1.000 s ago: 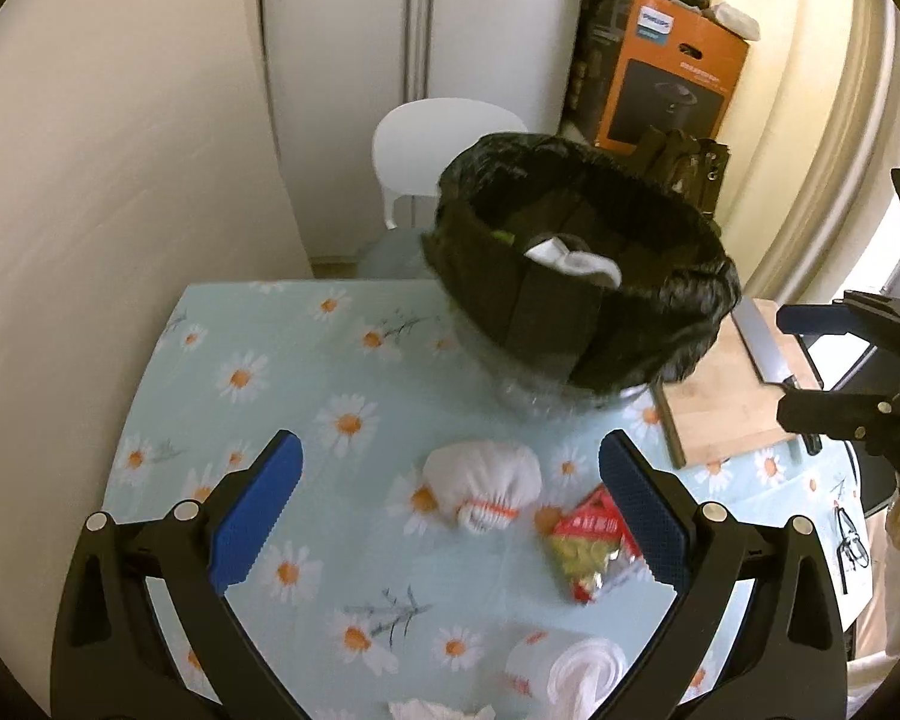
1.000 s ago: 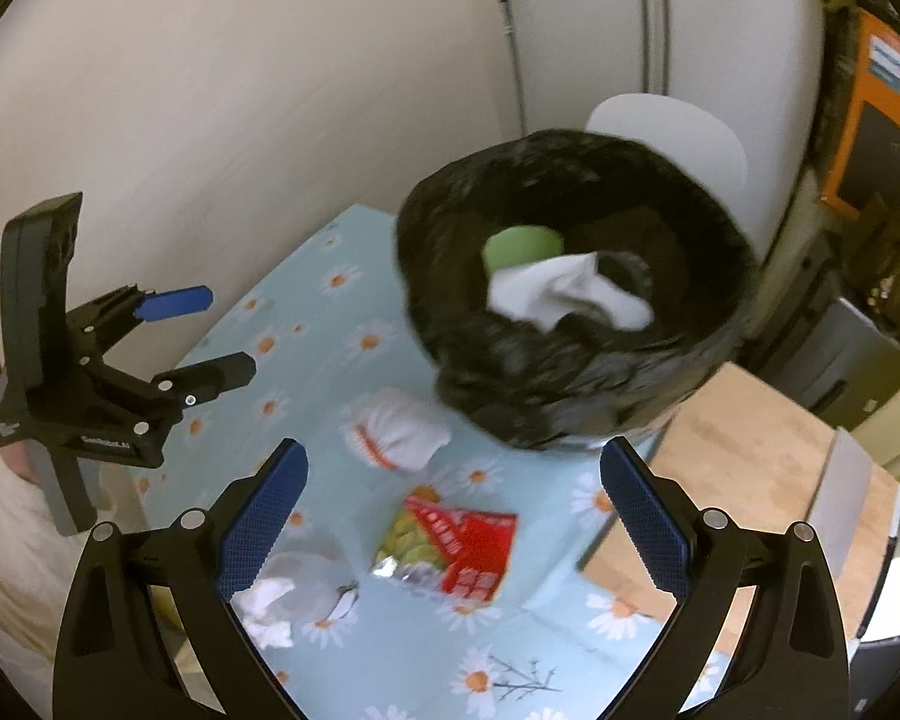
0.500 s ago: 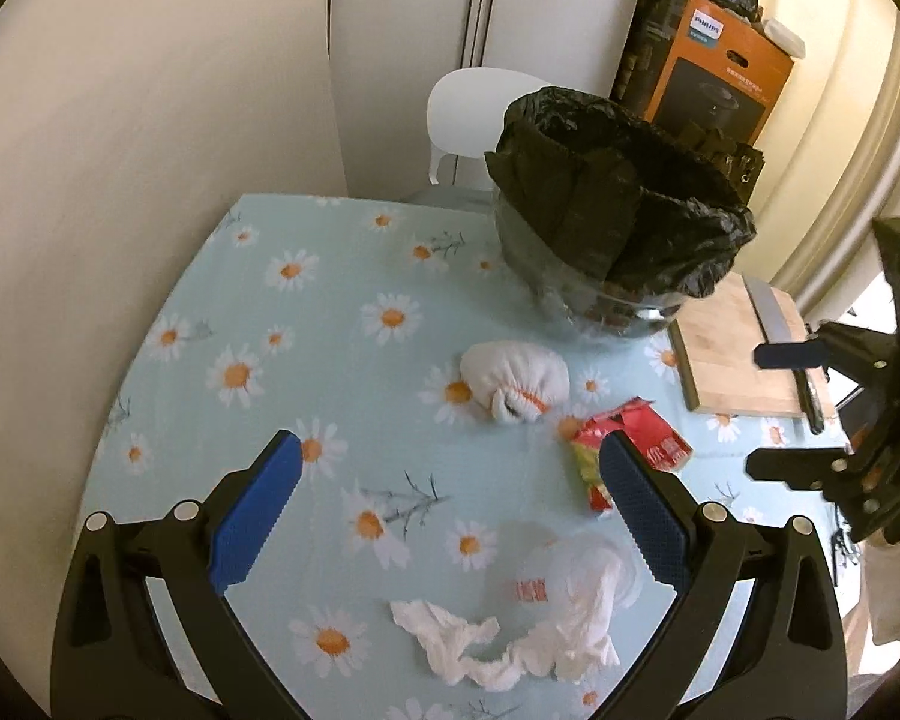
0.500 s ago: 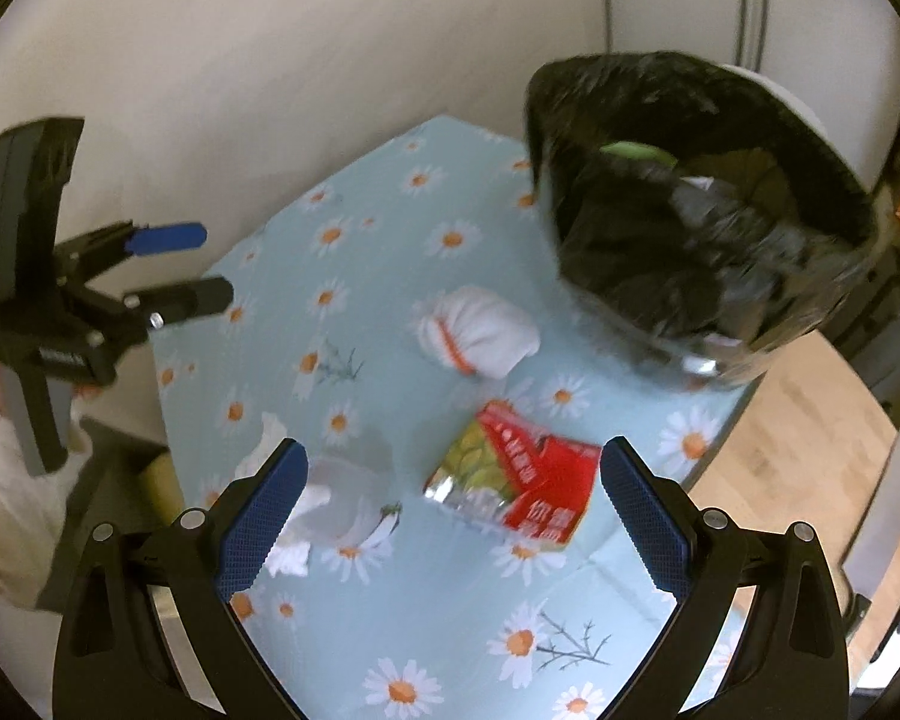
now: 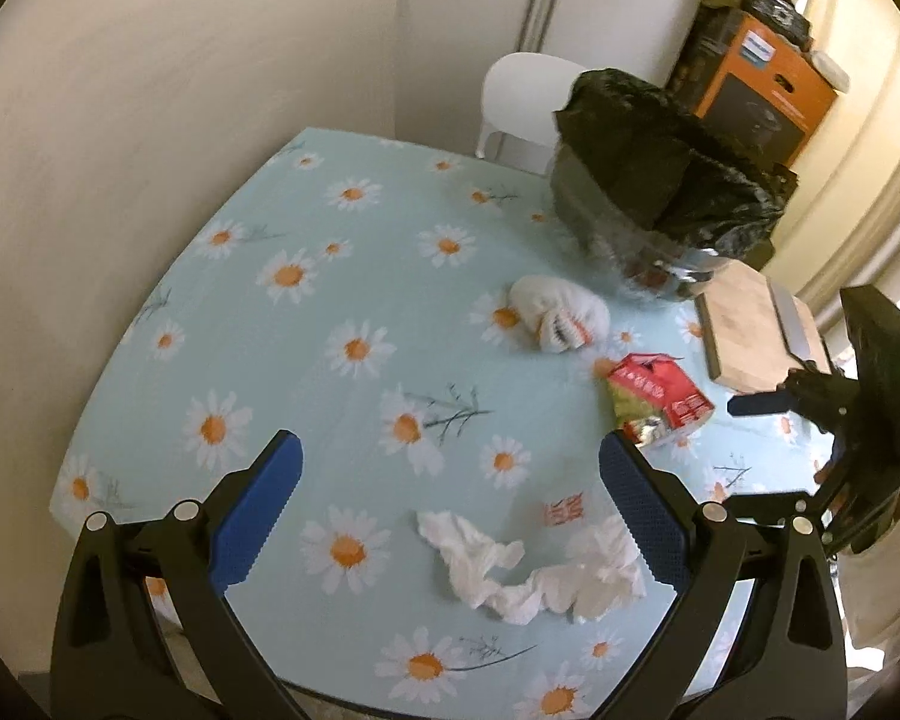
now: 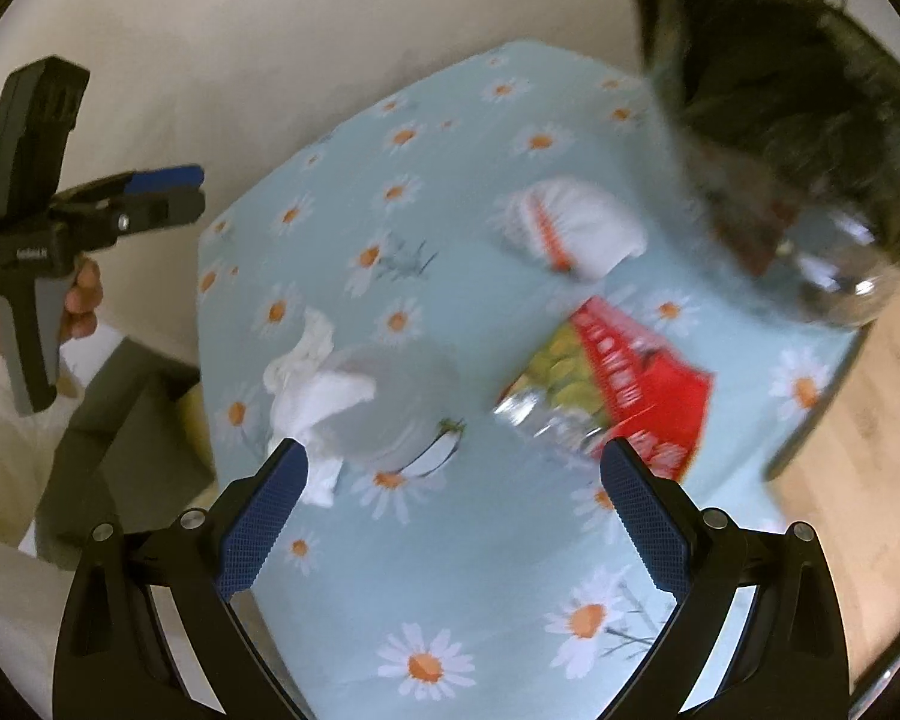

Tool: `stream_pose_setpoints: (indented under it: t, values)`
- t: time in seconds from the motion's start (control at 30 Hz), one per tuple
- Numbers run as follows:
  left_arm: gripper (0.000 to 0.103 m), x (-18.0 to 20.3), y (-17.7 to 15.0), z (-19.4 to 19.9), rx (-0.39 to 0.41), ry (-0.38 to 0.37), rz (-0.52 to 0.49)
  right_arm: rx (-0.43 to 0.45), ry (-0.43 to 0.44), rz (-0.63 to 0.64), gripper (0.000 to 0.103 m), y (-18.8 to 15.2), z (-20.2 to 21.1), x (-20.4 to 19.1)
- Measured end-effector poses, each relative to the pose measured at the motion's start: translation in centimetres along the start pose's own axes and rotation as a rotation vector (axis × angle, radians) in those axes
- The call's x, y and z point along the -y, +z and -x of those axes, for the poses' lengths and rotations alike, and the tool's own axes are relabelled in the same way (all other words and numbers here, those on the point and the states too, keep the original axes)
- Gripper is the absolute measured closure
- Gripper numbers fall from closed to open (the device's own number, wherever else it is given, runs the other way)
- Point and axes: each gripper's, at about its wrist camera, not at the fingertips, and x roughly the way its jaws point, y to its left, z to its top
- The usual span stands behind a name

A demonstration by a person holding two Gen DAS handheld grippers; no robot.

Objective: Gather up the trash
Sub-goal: 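Grasp the clear plastic cup with the right tool while the left tool grasps the crumpled tissues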

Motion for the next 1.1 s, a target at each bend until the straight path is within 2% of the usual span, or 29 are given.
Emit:
stream_pose_setpoints:
  t: [0.3, 0.43, 0.53, 0.57, 0.6, 0.63, 0.87, 1.1]
  values:
    - [0.006, -0.8, -3.1, -0.5, -0.053, 0.042, 0.025, -0.056, 0.039, 0.062, 0.009, -0.9, -4.3, -1.5]
    - [0.006, -0.8, -4.0, -0.5, -0.069, 0.06, 0.051, -0.008, 0.062, 0.065, 0.009, -0.8, -6.0, -1.6]
    - [0.006, -0.6, -4.5, -0.4, -0.074, 0.046, 0.045, 0.03, 0.082, 0.052, 0.01, -0.9, -7.0, -1.6]
    - [0.006, -0.5, -4.7, -0.5, -0.083, 0.044, 0.034, 0.044, 0.091, 0.053, 0.015, -1.0, -7.1, -1.7]
    - [0.006, -0.4, -4.9, -0.7, -0.092, 0.046, 0.024, 0.05, 0.1, 0.055, 0.026, -1.0, -7.1, -1.7]
    - [0.006, -0.4, -5.0, -0.8, -0.096, 0.048, 0.017, 0.058, 0.113, 0.064, 0.047, -1.0, -7.2, -1.8]
    - [0.006, 0.2, -5.5, -1.3, -0.093, 0.027, -0.012, 0.063, 0.023, 0.11, 0.05, -1.6, -5.7, -2.4]
    - [0.006, 1.9, -5.9, -3.3, -0.114, -0.04, -0.032, 0.092, -0.032, 0.071, 0.05, -2.6, -2.1, -1.3]
